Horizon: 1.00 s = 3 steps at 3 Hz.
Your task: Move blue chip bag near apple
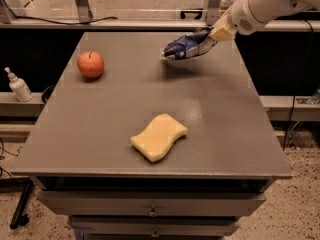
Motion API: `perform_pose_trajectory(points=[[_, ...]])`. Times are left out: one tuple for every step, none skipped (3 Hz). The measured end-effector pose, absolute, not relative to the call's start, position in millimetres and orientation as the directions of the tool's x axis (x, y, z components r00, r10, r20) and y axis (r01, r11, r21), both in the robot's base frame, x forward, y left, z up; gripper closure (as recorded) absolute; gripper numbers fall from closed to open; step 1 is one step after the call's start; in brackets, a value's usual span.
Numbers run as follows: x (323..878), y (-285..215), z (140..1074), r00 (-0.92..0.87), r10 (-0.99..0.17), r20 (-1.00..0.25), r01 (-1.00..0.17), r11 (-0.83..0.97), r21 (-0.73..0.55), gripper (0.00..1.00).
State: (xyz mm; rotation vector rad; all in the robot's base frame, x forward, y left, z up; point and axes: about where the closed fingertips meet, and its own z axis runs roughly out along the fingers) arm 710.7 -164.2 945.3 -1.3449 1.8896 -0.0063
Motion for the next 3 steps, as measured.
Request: perform_pose_trajectory(points=[[690, -146, 952, -0.107, -0.783, -0.613, -0.807, 0.429, -0.407, 1.0], [665, -110, 956, -0.066, -0.76, -0.646, -0.835, 0.396, -0.381, 1.0], [665, -109, 955, -0.064, -0.76, -0.647, -0.836, 0.395, -0.38, 1.0]])
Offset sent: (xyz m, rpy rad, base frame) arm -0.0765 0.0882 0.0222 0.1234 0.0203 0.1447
